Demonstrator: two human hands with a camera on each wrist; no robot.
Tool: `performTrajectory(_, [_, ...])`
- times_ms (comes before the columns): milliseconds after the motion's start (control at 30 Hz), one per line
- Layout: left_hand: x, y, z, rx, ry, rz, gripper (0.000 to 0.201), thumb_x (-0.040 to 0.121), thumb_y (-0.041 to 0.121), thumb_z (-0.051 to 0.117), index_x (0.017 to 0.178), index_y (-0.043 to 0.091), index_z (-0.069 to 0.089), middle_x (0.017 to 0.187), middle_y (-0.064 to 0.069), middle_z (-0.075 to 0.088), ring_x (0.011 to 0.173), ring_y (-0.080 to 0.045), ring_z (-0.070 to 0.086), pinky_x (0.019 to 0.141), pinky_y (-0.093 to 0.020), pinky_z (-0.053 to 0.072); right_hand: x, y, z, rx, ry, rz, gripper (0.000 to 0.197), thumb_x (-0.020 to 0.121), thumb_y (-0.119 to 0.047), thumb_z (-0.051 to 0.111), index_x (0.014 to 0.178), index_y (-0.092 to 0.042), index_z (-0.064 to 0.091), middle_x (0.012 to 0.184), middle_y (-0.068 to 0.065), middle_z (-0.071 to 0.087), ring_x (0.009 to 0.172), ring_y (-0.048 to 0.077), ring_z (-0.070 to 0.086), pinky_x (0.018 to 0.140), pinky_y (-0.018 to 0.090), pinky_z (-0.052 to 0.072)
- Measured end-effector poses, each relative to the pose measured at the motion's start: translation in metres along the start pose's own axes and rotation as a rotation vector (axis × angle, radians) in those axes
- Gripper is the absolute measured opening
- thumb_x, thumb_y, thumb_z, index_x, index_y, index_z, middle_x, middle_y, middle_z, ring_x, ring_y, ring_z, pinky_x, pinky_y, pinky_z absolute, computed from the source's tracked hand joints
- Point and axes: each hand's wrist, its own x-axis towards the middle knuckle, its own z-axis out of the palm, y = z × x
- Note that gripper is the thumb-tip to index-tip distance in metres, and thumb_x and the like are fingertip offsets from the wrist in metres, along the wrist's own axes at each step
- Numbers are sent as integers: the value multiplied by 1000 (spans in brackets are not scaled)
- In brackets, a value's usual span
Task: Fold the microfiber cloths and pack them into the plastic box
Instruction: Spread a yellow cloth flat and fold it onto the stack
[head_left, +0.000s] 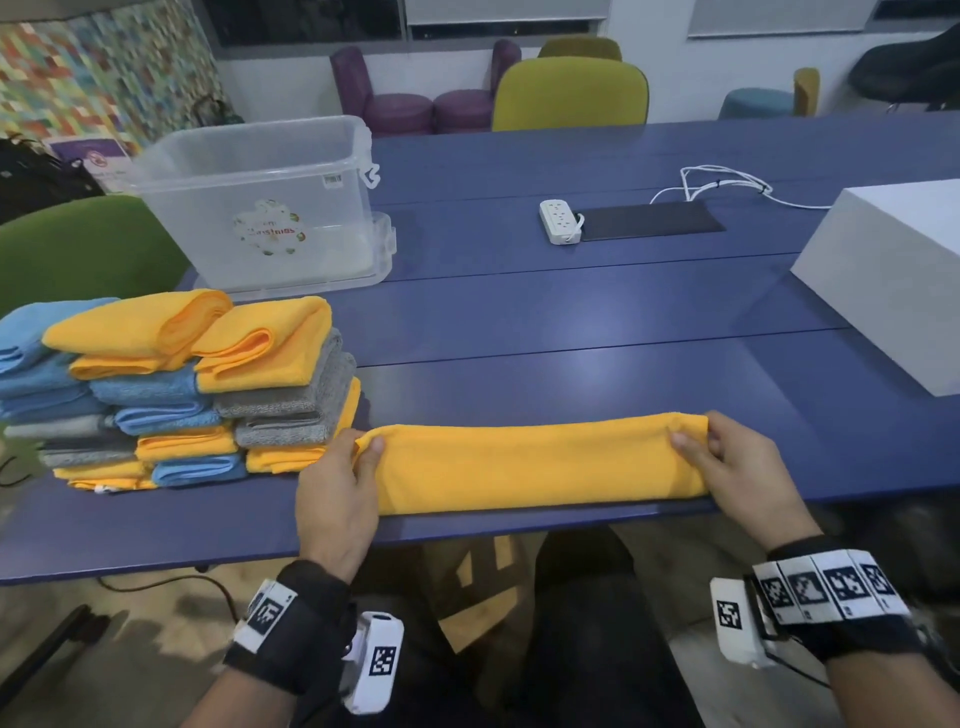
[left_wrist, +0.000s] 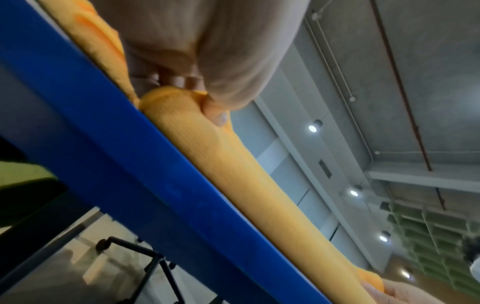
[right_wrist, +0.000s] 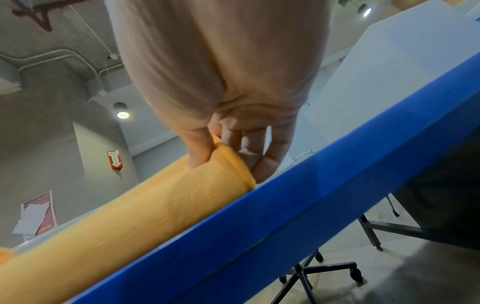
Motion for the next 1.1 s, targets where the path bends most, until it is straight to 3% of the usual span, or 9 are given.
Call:
performTrajectory(100, [7, 10, 5, 210, -57, -65, 27, 107, 39, 45, 105, 14, 56, 80, -6, 56, 82, -37, 59, 66, -38, 39, 11, -7, 8, -181, -22, 70, 39, 99, -43, 57, 74, -21, 37, 63, 0, 47, 64, 25, 50, 55, 39, 36])
performTrajectory(233, [8, 22, 8, 337, -83, -120, 31, 109, 39, 39, 110, 12, 53, 96, -19, 66, 93, -43, 62, 70, -40, 38, 19, -14, 15, -294, -55, 139, 28, 101, -51, 47, 88, -27, 42, 78, 4, 56, 81, 34, 55, 67, 43, 46])
performTrajectory(467, [13, 31, 15, 452, -101, -189, 29, 109, 35, 40, 116, 9, 53, 102, -20, 70, 95, -43, 67, 69, -40, 39, 20, -30, 18, -339, -45, 311, 31, 104, -44, 43, 115, -16, 52, 91, 11, 54, 93, 39, 55, 72, 42, 44])
performTrajectory(700, [9, 37, 11, 445, -71, -190, 34, 106, 39, 47, 119, 8, 53, 108, -18, 69, 95, -42, 67, 67, -41, 41, 10, -44, 20, -269, 76, 380, 21, 103, -35, 49, 115, -18, 49, 94, 10, 56, 84, 31, 49, 70, 40, 43])
performTrajectory(800, [-2, 42, 3, 398, 8, -97, 44, 102, 40, 54, 128, 5, 54, 120, -16, 61, 106, -37, 63, 71, -45, 49, 2, -48, 25, -357, 193, 295, 33, 97, -23, 55, 127, -15, 46, 115, 15, 59, 90, 38, 57, 73, 44, 42])
performTrajectory(867, [-12, 45, 5, 389, 71, 65, 43, 100, 33, 57, 131, 4, 55, 125, -16, 57, 115, -34, 57, 85, -47, 53, -4, -54, 35, -481, 262, 191, 45, 90, -18, 60, 133, -12, 47, 130, 15, 51, 108, 40, 56, 85, 52, 44])
performTrajectory(933, [-19, 51, 16, 372, 28, 254, 40, 103, 28, 52, 135, 5, 55, 137, -16, 55, 129, -33, 51, 105, -49, 48, -8, -68, 51, -466, 275, 13, 48, 91, -19, 56, 137, -11, 49, 143, 16, 48, 127, 38, 49, 102, 55, 41])
performTrajectory(1033, [-25, 59, 43, 381, -204, 426, 52, 109, 34, 25, 152, 11, 44, 164, -12, 34, 156, -28, 21, 125, -54, 21, -18, -100, 90, -367, -4, -336, 53, 101, -33, 33, 150, -13, 44, 158, 8, 40, 148, 25, 33, 120, 49, 31])
performTrajectory(1100, [-25, 57, 57, 444, -345, 449, 63, 106, 40, 8, 160, 15, 28, 171, -6, 16, 159, -22, 0, 128, -53, 5, -23, -113, 113, -364, -213, -403, 59, 106, -41, 16, 159, -20, 29, 167, -1, 22, 156, 15, 13, 126, 45, 16])
